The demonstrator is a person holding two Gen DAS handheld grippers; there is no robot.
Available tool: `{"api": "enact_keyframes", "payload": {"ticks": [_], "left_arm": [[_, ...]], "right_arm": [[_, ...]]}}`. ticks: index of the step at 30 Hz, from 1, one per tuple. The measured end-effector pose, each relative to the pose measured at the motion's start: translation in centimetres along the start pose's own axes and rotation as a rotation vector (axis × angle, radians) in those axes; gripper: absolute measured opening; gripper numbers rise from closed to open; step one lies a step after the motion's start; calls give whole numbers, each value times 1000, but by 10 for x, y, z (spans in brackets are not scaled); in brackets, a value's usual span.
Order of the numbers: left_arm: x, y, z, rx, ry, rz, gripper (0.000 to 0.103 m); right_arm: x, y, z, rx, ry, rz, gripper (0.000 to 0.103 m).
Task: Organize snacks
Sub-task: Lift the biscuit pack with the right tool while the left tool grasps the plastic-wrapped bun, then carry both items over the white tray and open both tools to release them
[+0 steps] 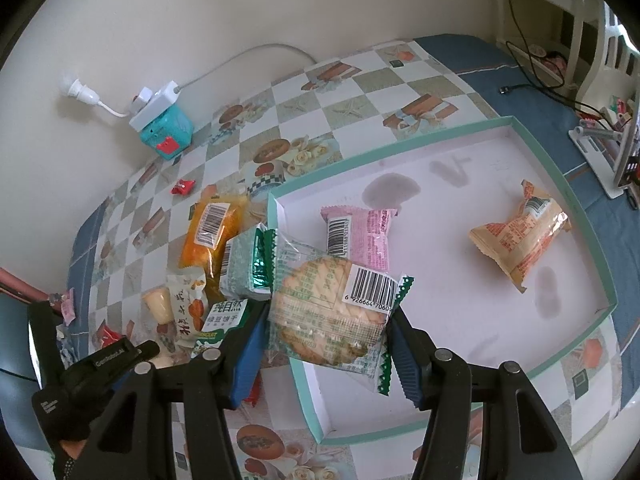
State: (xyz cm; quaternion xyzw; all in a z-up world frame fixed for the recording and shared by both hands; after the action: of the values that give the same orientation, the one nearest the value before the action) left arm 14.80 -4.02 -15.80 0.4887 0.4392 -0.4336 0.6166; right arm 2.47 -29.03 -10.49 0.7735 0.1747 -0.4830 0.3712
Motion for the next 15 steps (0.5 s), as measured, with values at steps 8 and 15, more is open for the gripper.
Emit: {"api": "enact_keyframes", "payload": {"ticks": [8,15], "left_arm": [[-40,4,32,79,-42,85,52],[-56,-17,111,256,-116,99,52]], "right_arm": [[0,13,17,35,-10,11,61],[5,32,51,89,-37,25,61]]}}
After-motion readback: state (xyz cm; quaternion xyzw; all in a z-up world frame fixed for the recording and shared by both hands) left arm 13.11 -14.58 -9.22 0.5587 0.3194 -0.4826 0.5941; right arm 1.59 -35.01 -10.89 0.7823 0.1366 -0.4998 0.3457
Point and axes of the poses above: each gripper's, at about its wrist camera, not at the fingertips, and x roughly the way its jaws point, z to its right, y to its top, the point moved 9 cm from there along x, roughly the way its jaws point, and after that the axes turned 2 degrees about -x, right-handed, at the moved point
